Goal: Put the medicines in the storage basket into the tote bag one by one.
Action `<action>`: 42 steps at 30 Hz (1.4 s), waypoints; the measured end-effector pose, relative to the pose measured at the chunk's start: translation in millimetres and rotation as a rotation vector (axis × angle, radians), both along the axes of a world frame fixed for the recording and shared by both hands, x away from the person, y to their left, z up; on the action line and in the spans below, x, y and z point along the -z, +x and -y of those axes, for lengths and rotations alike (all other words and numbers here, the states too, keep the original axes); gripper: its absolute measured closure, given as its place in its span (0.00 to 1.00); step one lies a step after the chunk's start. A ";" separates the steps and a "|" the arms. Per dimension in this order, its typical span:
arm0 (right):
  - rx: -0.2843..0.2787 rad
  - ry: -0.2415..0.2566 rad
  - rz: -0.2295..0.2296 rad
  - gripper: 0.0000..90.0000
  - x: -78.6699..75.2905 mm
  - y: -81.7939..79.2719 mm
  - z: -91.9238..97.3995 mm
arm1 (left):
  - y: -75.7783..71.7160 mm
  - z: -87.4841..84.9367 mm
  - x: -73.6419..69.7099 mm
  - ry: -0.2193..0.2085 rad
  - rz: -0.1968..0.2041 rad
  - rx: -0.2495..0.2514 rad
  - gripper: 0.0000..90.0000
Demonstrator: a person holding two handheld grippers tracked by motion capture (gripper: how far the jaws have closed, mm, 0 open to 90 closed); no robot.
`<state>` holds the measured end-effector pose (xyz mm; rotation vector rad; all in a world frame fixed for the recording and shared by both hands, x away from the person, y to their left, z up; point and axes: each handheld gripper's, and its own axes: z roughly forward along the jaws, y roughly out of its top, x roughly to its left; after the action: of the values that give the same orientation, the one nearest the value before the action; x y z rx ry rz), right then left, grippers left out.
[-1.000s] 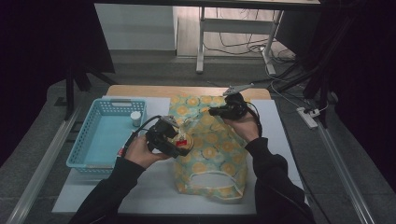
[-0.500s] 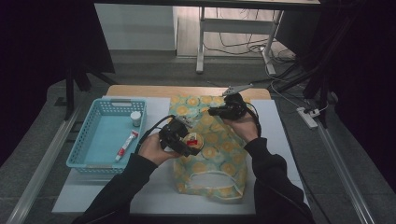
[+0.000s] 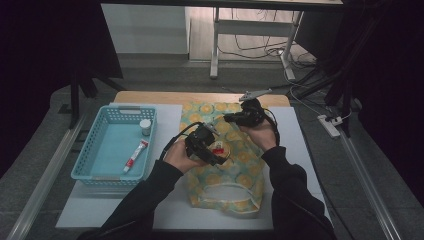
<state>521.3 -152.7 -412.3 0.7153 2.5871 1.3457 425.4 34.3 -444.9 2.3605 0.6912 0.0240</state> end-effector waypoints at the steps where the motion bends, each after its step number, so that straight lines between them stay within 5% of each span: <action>1: 0.002 0.000 0.000 1.00 0.4 0.5 -0.1 | 1.8 2.1 1.7 0.007 0.003 0.000 0.23; 22: 0.037 -0.009 -0.003 1.00 9.7 12.4 -2.6 | 41.4 21.0 38.7 0.047 -0.005 -0.055 0.23; 42: 0.051 -0.021 -0.003 1.00 14.4 16.9 -5.2 | 57.2 36.9 67.3 0.121 0.024 -0.082 0.23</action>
<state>538.2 -147.5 -426.6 0.7742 2.5628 1.3023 482.6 -2.6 -512.2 2.4411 0.7947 0.1337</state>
